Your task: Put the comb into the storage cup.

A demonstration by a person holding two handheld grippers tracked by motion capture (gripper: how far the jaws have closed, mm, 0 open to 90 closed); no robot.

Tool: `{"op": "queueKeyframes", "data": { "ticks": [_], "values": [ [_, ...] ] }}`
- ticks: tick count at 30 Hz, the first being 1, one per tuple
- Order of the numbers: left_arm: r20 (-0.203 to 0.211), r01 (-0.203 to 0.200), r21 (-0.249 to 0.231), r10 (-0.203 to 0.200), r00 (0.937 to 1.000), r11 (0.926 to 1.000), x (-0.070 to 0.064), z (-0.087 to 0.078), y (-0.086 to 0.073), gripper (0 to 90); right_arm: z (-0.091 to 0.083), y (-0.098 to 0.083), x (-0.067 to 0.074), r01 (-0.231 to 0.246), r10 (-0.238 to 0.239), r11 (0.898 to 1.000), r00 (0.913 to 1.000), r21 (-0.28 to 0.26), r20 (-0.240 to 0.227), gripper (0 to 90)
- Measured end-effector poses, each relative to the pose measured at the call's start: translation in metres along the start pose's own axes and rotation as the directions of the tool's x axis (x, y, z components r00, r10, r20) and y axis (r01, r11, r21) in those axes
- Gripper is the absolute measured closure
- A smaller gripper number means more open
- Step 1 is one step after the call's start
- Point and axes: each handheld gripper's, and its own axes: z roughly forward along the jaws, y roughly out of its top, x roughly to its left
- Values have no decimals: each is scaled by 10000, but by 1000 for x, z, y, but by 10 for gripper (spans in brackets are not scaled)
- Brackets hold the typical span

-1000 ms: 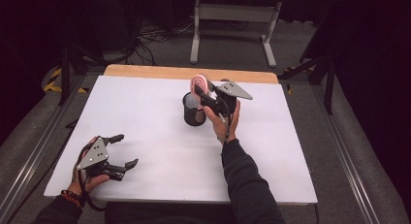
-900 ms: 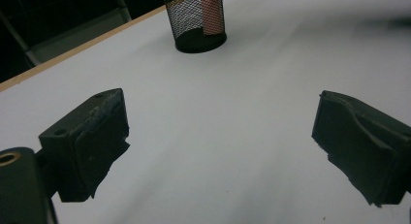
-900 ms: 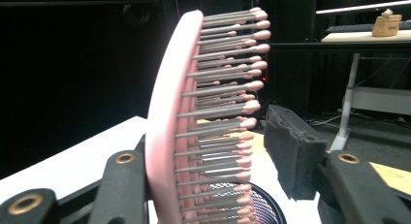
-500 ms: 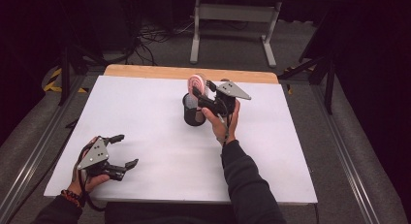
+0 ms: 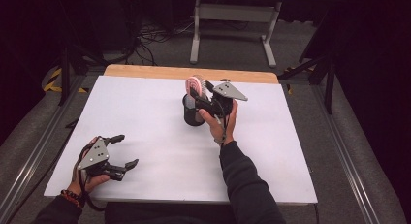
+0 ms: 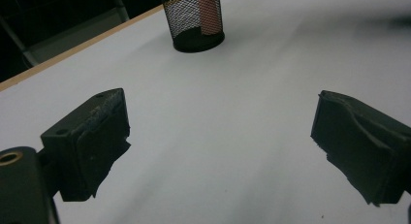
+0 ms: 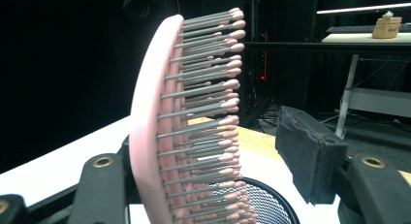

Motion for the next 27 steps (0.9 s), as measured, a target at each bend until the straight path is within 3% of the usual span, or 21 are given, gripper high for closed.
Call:
{"op": "queueKeyframes", "data": {
  "ticks": [27],
  "values": [
    [2,54,-33,-54,10000,10000,1,-1,0,73,4,-9,31,1030,-1006,9937,9935,448,-524,352]
  ]
}}
